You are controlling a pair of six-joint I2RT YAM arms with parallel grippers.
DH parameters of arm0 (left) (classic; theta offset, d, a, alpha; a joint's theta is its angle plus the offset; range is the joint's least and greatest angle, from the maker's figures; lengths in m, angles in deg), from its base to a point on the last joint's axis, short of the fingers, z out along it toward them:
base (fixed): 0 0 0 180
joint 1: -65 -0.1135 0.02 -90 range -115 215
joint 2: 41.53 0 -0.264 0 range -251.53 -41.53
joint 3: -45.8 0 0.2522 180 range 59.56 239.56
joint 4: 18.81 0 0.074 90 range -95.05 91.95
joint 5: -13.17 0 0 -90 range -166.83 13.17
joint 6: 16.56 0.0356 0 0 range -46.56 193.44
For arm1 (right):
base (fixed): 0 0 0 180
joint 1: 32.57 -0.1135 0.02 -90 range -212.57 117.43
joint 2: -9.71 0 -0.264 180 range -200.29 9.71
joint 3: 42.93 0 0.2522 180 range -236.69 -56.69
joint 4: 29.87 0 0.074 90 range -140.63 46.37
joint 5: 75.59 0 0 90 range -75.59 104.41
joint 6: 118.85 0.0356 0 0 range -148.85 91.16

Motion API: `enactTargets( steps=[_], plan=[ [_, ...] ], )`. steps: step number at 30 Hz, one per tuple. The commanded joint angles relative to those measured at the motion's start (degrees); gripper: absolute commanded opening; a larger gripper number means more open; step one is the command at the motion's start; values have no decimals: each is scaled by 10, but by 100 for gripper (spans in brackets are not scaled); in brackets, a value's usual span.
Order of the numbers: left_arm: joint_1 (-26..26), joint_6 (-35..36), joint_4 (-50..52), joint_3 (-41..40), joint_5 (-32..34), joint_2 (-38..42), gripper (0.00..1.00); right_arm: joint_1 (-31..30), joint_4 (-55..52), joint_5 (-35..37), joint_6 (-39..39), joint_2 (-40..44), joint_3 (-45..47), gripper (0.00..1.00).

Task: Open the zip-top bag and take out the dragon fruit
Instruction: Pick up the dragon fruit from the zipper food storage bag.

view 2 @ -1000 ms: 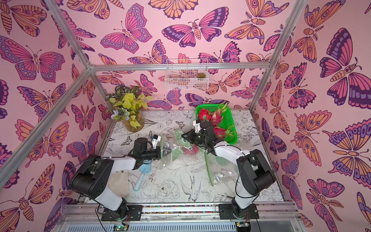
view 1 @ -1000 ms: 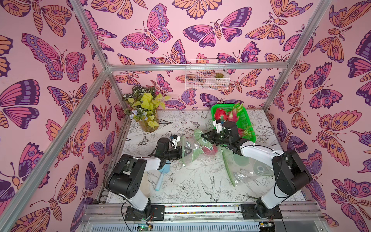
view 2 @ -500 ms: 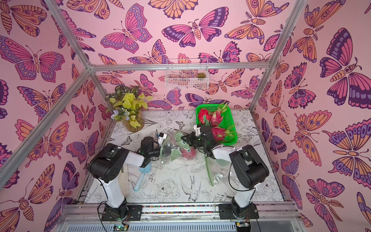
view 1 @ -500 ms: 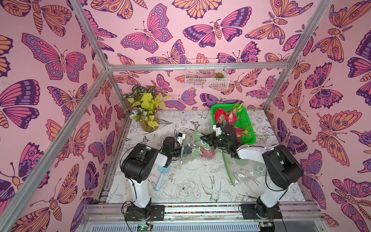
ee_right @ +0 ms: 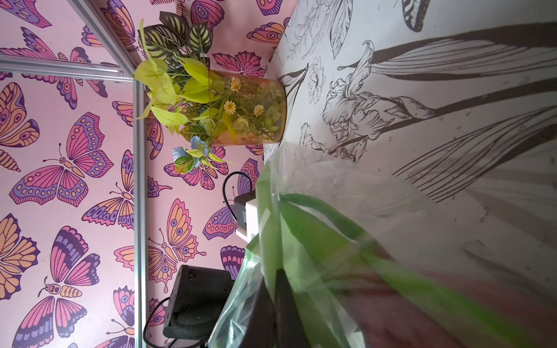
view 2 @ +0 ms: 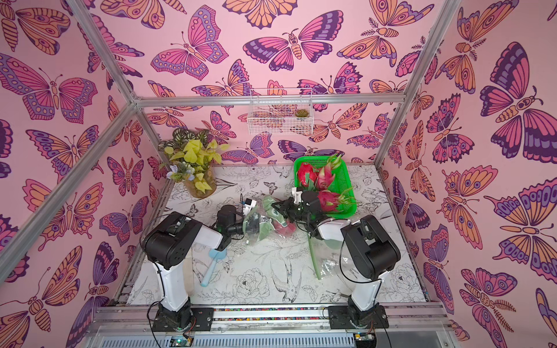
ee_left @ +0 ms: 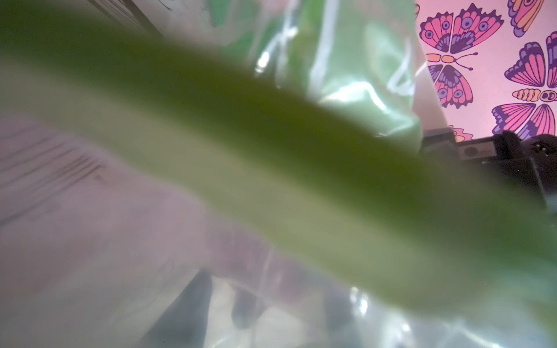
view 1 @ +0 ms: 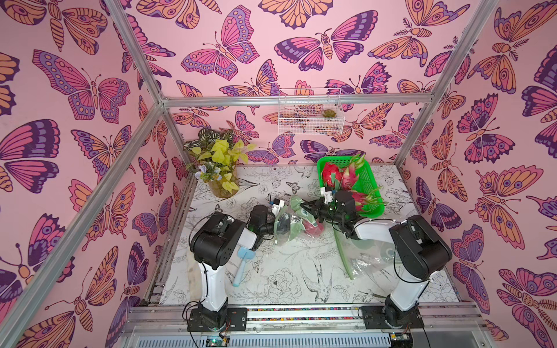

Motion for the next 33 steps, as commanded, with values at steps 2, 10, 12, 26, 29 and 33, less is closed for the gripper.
enactTargets(
  steps=[2,10,12,26,29,33],
  plan=[
    [8,-25,-47,18,-11,-19,62,-4,29,4,7,-7,5,0],
    [15,-32,-35,36,48,-36,63,-17,59,8,31,-21,6,0],
    [16,-36,-39,43,53,-42,63,-19,68,9,38,-25,6,0],
    [10,-32,-48,45,66,-33,11,-26,83,11,49,-26,6,0],
    [0,-33,-53,24,66,-18,0,-23,61,11,35,-16,-4,0],
    [-19,-16,-1,-4,69,23,0,-14,20,9,9,-2,-26,0]
  ],
)
